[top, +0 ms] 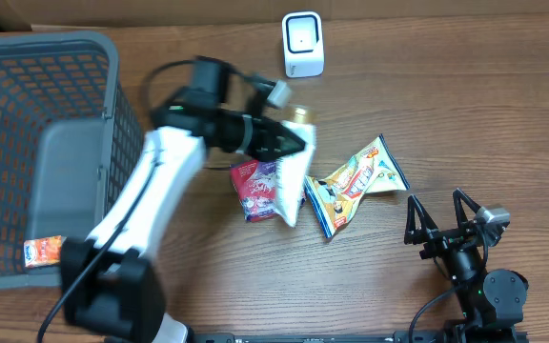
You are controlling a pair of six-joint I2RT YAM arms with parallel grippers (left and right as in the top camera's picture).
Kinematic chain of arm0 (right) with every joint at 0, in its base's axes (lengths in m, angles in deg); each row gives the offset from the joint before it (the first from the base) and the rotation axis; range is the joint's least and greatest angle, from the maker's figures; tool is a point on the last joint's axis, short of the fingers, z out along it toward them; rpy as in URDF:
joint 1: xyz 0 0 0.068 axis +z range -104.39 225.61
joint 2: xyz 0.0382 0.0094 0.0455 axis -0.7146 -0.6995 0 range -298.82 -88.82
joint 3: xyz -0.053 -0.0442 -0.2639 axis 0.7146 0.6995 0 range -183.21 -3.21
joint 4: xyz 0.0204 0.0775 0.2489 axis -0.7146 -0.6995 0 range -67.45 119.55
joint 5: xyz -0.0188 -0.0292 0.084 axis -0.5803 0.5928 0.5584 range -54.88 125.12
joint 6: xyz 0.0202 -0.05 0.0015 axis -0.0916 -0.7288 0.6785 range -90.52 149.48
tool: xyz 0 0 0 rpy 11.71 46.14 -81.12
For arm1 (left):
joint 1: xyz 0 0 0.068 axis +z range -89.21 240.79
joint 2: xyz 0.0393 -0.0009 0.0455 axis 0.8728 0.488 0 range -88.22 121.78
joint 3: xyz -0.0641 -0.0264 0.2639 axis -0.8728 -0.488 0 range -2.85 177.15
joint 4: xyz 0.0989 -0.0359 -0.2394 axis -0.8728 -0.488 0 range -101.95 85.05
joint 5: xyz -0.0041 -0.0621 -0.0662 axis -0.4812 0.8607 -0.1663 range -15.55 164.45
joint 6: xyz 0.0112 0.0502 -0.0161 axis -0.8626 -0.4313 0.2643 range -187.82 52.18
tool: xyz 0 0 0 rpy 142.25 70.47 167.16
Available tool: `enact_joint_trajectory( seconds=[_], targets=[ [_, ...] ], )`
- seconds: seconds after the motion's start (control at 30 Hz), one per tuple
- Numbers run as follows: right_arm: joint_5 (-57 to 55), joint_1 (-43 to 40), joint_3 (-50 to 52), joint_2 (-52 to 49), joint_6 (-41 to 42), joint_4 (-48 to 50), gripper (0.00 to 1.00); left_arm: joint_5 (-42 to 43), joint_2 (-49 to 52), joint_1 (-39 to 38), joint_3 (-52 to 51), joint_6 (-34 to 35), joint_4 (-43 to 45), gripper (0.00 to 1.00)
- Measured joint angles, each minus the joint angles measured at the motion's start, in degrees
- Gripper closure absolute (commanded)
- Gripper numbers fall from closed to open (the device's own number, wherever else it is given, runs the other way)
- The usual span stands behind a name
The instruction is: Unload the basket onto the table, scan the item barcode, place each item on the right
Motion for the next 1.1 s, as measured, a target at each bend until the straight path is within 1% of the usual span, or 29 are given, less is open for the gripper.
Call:
enact_joint_trajectory(
  seconds=[0.13, 0.23, 0.27, 0.3, 0.37, 0.4, 0.47, 0.5, 0.53, 0.57, 0.63, 0.8, 0.87, 0.93, 0.97, 1.03, 1.1],
  targets=[
    [0.02, 0.00, 0.00, 0.00, 0.00, 0.02, 0.00, 0.66, 6.73, -5.31, 0.00, 0.20, 4.74, 0.96],
    [0.00, 0.00, 0.02, 0.00, 0.02, 0.02, 0.00, 1.07, 10.62, -7.32, 0.00, 0.35, 6.49, 0.96],
    [0.02, 0.00, 0.02, 0.00, 0.00, 0.02, 0.00, 1.14, 12.07, -7.80, 0.00, 0.48, 6.73, 0.90],
    [0.00, 0.02, 0.02, 0.00, 0.00, 0.02, 0.00, 1.14, 13.35, -8.09, 0.00, 0.83, 6.75, 0.79],
    [0.02, 0.00, 0.02, 0.00, 0.00, 0.02, 0.00, 0.76, 15.13, -8.17, 0.00, 2.49, 6.67, 0.61],
    [0.02, 0.02, 0.00, 0.00, 0.02, -0.02, 0.00, 0.44, 15.45, -8.15, -0.02, 3.30, 6.71, 0.50],
    [0.00, 0.00, 0.02, 0.00, 0.00, 0.04, 0.00, 0.02, 15.34, -8.00, 0.31, 4.55, 6.14, 0.29],
    [0.00, 0.00, 0.00, 0.00, 0.00, 0.00, 0.00, -0.09, 15.26, -7.91, 0.79, 5.05, 5.73, 0.15],
    [0.00, 0.00, 0.02, 0.00, 0.00, -0.02, 0.00, -0.26, 15.15, -7.72, 1.73, 5.44, 4.83, 0.03],
    [0.00, 0.00, 0.02, 0.00, 0.00, 0.02, 0.00, -0.63, 14.95, -7.63, 3.10, 5.73, 3.72, 0.00],
    [-0.02, 0.00, 0.02, 0.00, 0.02, 0.02, 0.00, -1.92, 14.21, -7.34, 6.88, 6.29, -0.28, 0.00],
    [0.00, 0.02, 0.00, 0.00, 0.00, -0.02, 0.00, -9.35, 9.33, -6.47, 24.94, 5.73, -15.37, 0.00],
    [0.00, 0.00, 0.00, 0.00, 0.00, 0.00, 0.00, -15.41, 6.56, -5.97, 33.55, 5.68, -22.75, 0.00],
    [0.02, 0.02, 0.02, 0.00, 0.00, 0.02, 0.00, -24.02, 3.30, -5.11, 42.62, 6.29, -29.24, 0.00],
    [0.00, 0.02, 0.02, 0.00, 0.02, 0.00, 0.00, -27.47, 2.21, -4.81, 45.55, 6.69, -31.74, 0.00],
    [0.02, 0.00, 0.02, 0.00, 0.00, 0.02, 0.00, -37.77, -1.40, -3.23, 52.65, 9.27, -38.14, 0.00],
    [-0.02, 0.00, 0.02, 0.00, 0.02, 0.02, 0.00, -46.60, -4.83, -0.42, 56.76, 12.22, -42.71, 0.00]
  ],
)
